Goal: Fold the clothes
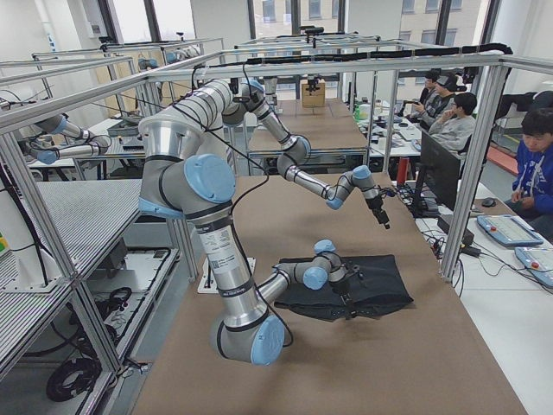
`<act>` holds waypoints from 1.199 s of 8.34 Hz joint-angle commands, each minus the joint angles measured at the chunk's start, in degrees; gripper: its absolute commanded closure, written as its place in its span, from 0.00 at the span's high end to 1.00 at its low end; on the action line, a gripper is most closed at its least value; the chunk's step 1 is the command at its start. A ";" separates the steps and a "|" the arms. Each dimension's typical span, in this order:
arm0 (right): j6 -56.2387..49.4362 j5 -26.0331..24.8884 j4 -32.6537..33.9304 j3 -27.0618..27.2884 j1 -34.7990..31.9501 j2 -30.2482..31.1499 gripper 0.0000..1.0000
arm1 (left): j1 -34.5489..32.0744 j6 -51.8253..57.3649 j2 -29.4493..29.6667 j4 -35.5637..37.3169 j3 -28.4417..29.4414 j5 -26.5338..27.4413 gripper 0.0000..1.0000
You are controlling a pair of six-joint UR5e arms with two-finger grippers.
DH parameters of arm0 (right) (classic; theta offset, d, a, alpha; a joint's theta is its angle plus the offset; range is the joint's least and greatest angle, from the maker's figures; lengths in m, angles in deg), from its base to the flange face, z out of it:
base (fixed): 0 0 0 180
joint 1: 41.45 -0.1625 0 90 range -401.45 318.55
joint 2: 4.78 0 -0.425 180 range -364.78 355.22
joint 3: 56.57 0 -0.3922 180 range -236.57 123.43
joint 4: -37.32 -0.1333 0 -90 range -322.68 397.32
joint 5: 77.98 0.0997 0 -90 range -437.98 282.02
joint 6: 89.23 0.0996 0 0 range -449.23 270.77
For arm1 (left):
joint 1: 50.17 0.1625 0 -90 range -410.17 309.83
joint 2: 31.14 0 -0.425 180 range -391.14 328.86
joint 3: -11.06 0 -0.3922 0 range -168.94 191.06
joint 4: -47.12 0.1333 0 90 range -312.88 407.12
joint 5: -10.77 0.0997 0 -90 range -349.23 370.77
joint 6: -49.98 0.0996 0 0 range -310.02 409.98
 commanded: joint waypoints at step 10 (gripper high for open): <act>-0.62 7.73 -7.68 -17.55 -9.69 -9.15 0.95 | 0.05 -0.13 -0.17 0.05 -0.70 0.53 1.00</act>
